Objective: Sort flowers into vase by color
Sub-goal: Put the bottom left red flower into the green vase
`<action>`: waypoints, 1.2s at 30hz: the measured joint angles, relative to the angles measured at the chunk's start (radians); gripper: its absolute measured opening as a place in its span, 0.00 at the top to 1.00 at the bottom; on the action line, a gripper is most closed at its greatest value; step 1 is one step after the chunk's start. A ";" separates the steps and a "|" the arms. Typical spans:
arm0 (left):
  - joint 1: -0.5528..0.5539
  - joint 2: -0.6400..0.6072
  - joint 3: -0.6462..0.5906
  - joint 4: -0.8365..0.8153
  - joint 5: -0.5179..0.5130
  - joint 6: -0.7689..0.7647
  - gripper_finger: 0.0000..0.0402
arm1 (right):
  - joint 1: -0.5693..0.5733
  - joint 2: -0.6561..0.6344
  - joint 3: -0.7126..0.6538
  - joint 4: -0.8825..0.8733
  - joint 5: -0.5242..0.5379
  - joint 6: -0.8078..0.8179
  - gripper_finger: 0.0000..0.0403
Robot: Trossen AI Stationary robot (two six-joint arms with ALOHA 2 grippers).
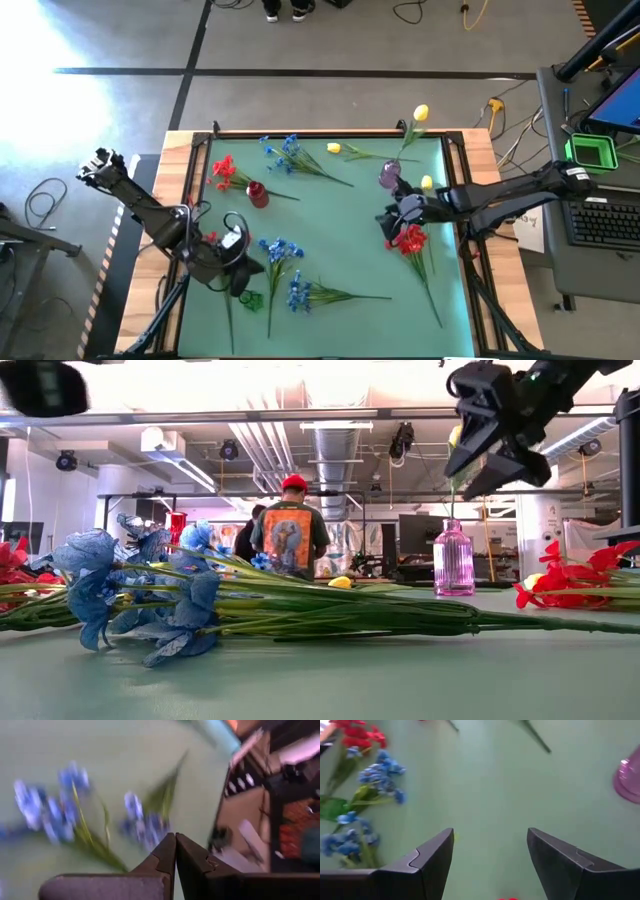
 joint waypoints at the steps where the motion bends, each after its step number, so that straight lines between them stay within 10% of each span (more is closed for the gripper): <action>1: -0.001 0.001 0.000 -0.016 0.036 -0.047 1.00 | 0.006 0.000 0.008 0.000 0.000 -0.011 0.39; 9: -0.024 -0.024 0.000 -0.243 0.296 -0.400 1.00 | 0.046 0.004 0.081 0.020 0.009 -0.087 0.39; 21: -0.109 0.011 0.000 -0.494 0.367 -0.751 0.96 | 0.088 0.076 0.155 0.019 0.009 -0.181 0.39; 36: -0.143 0.245 0.000 -0.473 0.395 -0.884 0.49 | 0.126 0.144 0.186 0.010 0.005 -0.265 0.39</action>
